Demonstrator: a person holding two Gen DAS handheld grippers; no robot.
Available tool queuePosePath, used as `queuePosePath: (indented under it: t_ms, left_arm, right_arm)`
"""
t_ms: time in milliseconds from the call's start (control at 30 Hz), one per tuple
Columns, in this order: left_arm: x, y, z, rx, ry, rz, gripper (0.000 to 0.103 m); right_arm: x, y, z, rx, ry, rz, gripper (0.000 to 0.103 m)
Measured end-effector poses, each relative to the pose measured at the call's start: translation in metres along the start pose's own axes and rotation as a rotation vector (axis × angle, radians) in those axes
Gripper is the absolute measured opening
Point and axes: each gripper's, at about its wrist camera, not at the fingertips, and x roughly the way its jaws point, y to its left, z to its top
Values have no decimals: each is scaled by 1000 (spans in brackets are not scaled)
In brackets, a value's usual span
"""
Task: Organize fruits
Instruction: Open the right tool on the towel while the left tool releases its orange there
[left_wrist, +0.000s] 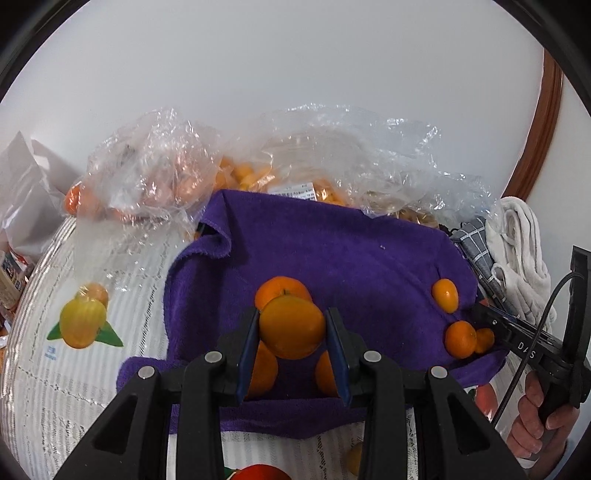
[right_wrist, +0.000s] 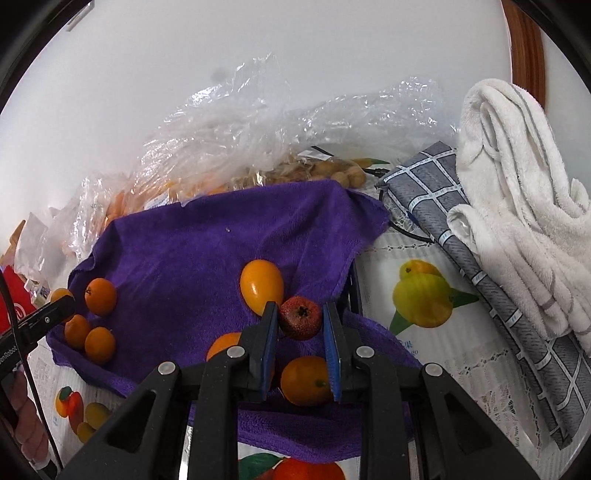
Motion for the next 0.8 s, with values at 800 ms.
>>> queuePosePath:
  t_ms: [800]
  left_arm:
    - [11, -17, -12, 65, 34, 10, 34]
  right_arm:
    - [-9, 10, -5, -52, -14, -4, 41]
